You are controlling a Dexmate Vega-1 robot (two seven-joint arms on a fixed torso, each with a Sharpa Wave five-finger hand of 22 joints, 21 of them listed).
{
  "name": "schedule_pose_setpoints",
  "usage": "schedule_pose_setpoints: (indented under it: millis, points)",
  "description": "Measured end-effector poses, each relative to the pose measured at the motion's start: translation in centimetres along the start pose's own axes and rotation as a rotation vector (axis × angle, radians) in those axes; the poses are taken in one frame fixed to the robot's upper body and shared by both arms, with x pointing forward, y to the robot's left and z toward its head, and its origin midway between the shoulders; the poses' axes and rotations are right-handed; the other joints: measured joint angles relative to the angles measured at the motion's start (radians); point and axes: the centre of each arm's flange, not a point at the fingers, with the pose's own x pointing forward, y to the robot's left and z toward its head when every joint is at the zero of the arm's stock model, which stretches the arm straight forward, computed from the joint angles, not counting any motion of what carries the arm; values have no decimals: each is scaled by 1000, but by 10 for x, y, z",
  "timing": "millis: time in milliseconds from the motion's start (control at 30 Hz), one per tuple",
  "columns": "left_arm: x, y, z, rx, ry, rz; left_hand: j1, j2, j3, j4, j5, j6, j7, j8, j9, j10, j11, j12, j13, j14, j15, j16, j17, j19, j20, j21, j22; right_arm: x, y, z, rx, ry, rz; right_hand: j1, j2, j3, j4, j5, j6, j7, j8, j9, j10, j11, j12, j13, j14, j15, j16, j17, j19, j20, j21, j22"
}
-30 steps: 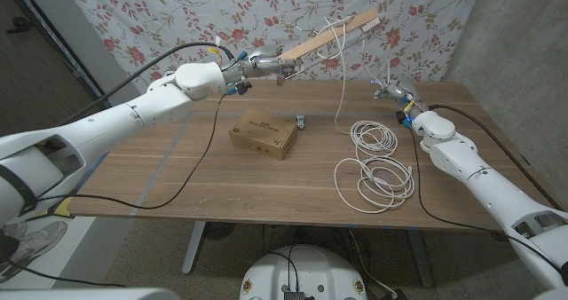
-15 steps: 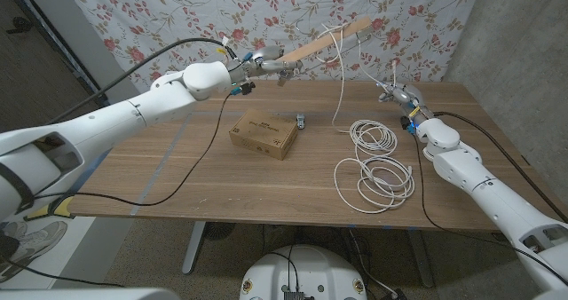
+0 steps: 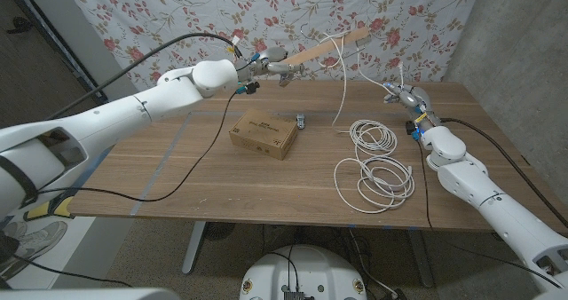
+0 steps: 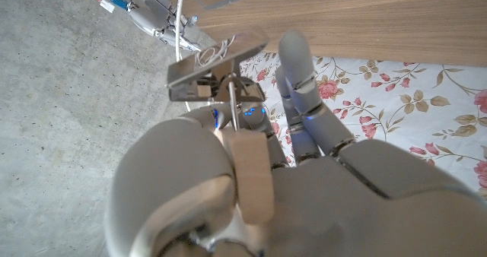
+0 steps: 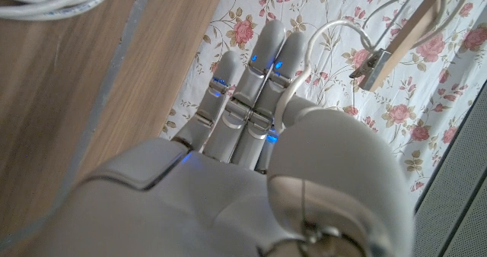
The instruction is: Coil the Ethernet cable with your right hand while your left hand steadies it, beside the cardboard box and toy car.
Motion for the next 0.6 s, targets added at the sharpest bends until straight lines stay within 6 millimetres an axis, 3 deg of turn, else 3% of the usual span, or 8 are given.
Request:
schedule_pose_setpoints:
  millis: [600]
  points:
    - [15, -8, 3, 52, 58, -91, -1, -1, 0, 0, 0, -7, -4, 0, -5, 0, 0, 0, -1, 0, 0, 0, 0, 0, 0, 0, 0, -20, 7, 23, -27, -134, -26, 0, 0, 3, -3, -8, 0, 0, -6, -31, -35, 5, -67, -43, -14, 2, -36, -54, -18, -2, -7, -5]
